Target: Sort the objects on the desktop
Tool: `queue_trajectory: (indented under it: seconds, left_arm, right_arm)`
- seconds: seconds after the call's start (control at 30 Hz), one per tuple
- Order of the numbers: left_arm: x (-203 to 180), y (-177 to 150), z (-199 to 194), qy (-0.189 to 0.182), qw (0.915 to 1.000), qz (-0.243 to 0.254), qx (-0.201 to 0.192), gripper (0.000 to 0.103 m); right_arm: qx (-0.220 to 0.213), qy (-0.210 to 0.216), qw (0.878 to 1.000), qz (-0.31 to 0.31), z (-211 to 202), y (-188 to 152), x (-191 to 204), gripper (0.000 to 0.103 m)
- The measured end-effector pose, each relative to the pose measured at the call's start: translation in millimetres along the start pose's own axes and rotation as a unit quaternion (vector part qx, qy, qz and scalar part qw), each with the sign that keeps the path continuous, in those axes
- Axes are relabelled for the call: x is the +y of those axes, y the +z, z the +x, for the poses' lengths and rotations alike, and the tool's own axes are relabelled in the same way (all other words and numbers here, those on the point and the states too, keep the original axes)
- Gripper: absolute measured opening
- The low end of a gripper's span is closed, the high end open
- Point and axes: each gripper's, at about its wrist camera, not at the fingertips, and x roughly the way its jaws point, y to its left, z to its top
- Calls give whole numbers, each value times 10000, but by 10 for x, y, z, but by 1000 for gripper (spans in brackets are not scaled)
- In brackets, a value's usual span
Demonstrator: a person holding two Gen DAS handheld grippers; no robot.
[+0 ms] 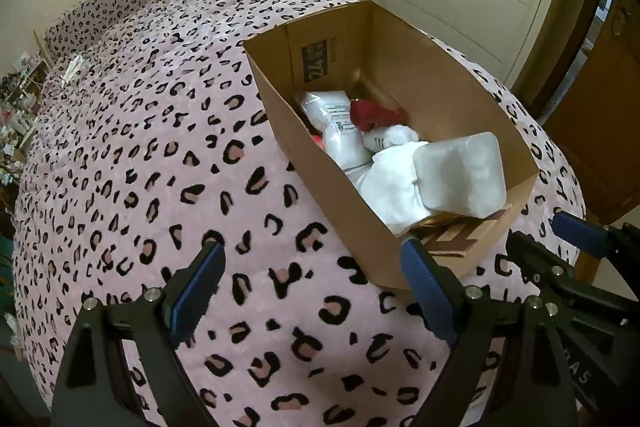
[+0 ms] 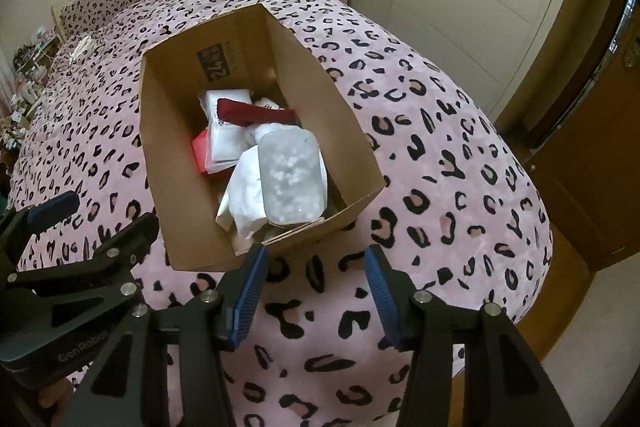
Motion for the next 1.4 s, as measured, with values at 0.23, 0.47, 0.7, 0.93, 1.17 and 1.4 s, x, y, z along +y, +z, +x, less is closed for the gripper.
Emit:
queue_trajectory:
  seconds: [0.23,0.47,0.7,0.93,1.17,1.4]
  left_arm:
    - [8,-4,-11,82,10000,-24,-27,91]
    - [44,0,-19,66,9999,-79,-28,90]
    - [61,18,-46,102,9999,-115,-71,90]
    - [81,72,-95,86,9996,-214,-151,90]
    - [81,116,-93,-38,9995,-266,-145,90]
    - [67,113,-77,-70,9995,-208,-206,90]
  right_arm:
    - [-5,-3,10000,-22,-1,8,6,52]
    - [-42,4,10000,-39,-17,33,31,52]
    - [-112,14,9999,-44,-43,54,62,52]
    - [-208,4,9998,-57,-85,105,78,52]
    - [-276,-17,9996,-25,-113,125,64,52]
    - [-266,-67,9996,-33,-115,123,59,52]
